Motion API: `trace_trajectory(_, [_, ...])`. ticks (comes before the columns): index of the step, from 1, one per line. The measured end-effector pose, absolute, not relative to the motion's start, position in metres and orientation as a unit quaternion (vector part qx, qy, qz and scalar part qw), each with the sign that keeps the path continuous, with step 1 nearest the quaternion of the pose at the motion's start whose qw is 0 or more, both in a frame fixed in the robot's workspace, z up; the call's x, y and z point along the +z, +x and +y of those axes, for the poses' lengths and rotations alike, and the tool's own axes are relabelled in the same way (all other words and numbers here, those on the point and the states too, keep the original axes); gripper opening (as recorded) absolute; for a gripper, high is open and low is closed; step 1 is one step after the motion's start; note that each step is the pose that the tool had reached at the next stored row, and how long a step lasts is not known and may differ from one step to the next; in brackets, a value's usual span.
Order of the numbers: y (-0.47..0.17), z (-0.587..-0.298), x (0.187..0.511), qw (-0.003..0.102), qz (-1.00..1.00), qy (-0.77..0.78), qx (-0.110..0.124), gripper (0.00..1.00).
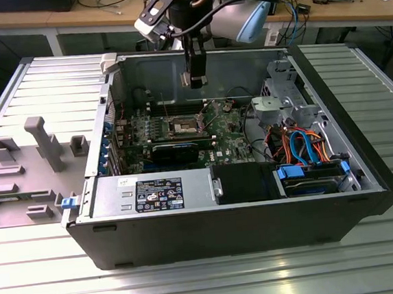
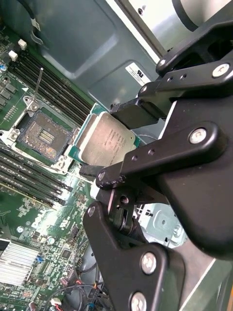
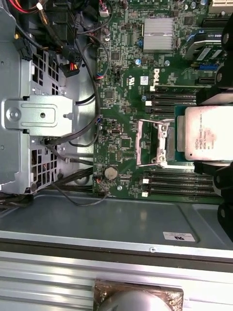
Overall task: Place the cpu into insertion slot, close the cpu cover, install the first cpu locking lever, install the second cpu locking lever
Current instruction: 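Place the cpu into insertion slot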
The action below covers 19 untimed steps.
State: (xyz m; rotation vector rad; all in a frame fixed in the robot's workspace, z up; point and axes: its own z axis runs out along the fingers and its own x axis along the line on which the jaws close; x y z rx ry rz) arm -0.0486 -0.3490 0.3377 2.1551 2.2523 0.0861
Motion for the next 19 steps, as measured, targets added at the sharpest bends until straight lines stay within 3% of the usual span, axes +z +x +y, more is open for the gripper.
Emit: trace_trajectory(19, [-0.053, -0.349, 0.313, 0.012, 0.722, 0.692, 0.028, 0.54])
